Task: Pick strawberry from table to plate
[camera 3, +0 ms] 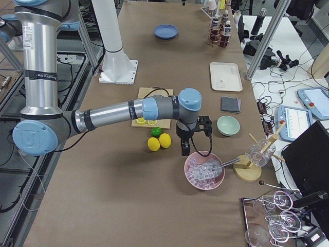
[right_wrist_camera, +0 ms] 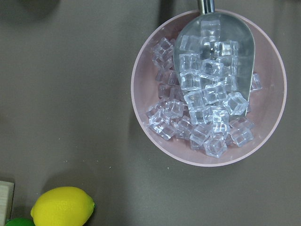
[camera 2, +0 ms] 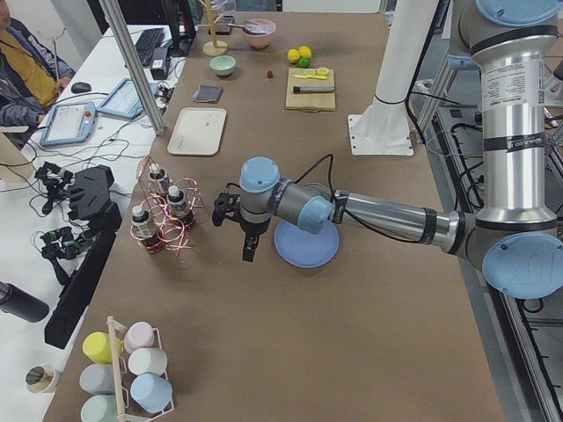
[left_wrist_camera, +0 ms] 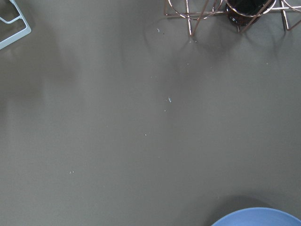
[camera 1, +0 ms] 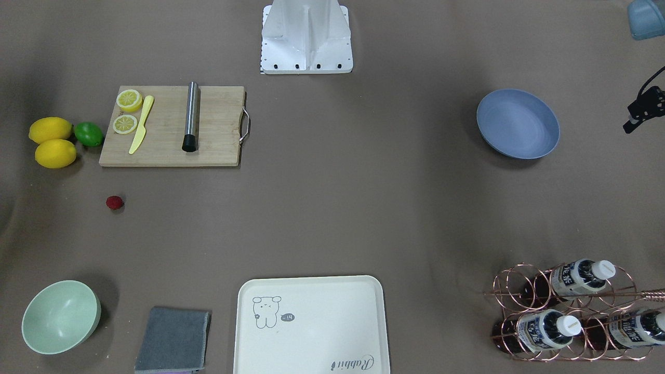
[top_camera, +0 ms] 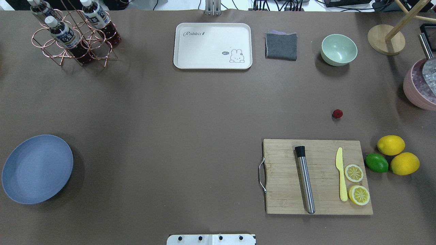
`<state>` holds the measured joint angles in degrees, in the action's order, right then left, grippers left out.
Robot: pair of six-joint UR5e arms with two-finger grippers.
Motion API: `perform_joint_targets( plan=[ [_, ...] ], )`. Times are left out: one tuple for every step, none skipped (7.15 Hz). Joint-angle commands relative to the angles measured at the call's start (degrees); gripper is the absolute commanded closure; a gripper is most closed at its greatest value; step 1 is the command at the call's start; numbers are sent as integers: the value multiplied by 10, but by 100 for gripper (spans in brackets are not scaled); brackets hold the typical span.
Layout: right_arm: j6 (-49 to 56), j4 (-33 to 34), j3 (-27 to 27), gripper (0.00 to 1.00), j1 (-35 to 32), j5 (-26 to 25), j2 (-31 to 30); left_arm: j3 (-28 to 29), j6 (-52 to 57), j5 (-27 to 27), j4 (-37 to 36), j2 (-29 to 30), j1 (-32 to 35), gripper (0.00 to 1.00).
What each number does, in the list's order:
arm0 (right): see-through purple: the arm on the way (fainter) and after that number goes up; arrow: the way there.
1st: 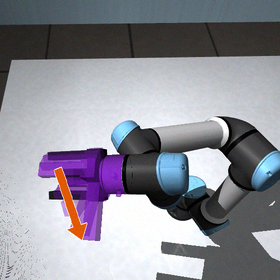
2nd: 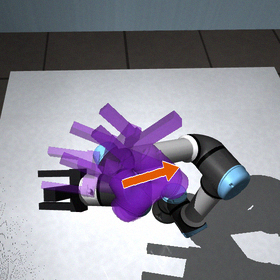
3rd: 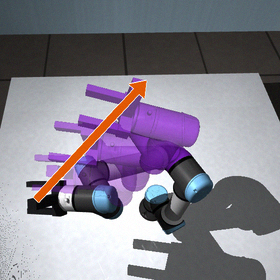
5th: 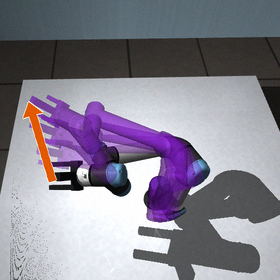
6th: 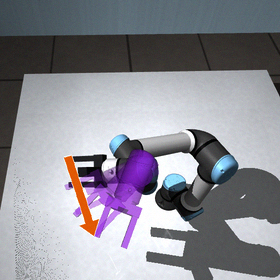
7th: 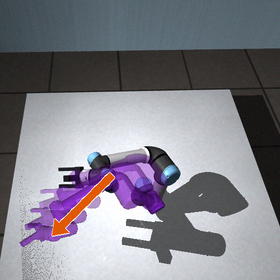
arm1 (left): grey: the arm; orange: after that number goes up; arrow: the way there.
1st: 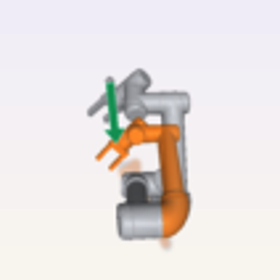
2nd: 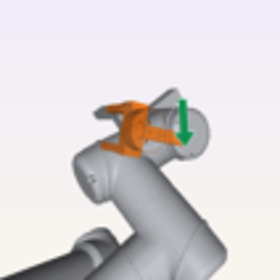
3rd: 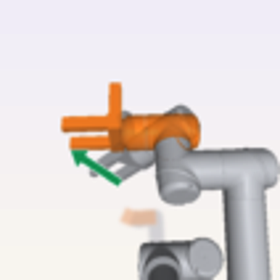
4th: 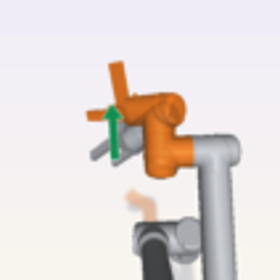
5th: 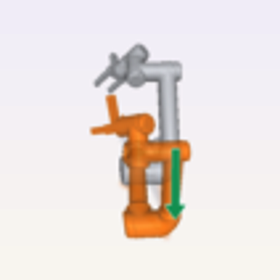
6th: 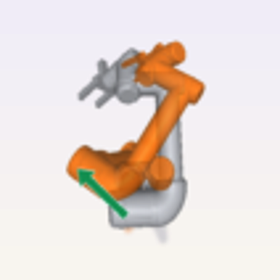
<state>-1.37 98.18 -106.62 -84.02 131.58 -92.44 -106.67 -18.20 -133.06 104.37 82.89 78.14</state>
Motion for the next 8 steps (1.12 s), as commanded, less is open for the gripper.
perform_joint_targets(
  plan=[
    [0, 0, 0, 0, 0, 0, -1, 1, 1, 0, 1, -2, 0, 2],
    [0, 0, 4, 0, 1, -1, -1, 3, 2, 0, 1, -2, 0, 2],
    [0, 0, 4, 0, 1, 0, -2, 1, 2, 0, 1, -2, -1, 2],
    [0, 0, 2, 0, 1, -1, -2, 3, 3, 1, 1, -2, -1, 2],
    [-1, 0, 3, 0, 1, -1, -3, 1, 2, 0, 1, -2, -1, 2],
    [-1, 0, 4, 0, 1, -1, -4, 4, -2, 0, 1, -2, -16, 2],
    [0, 0, 4, 0, 1, 1, -4, 11, -3, 4, 2, -3, -36, 2],
    [0, 1, 6, 0, 1, 2, -4, 13, -7, 5, 2, -2, -41, 2]
  ],
)
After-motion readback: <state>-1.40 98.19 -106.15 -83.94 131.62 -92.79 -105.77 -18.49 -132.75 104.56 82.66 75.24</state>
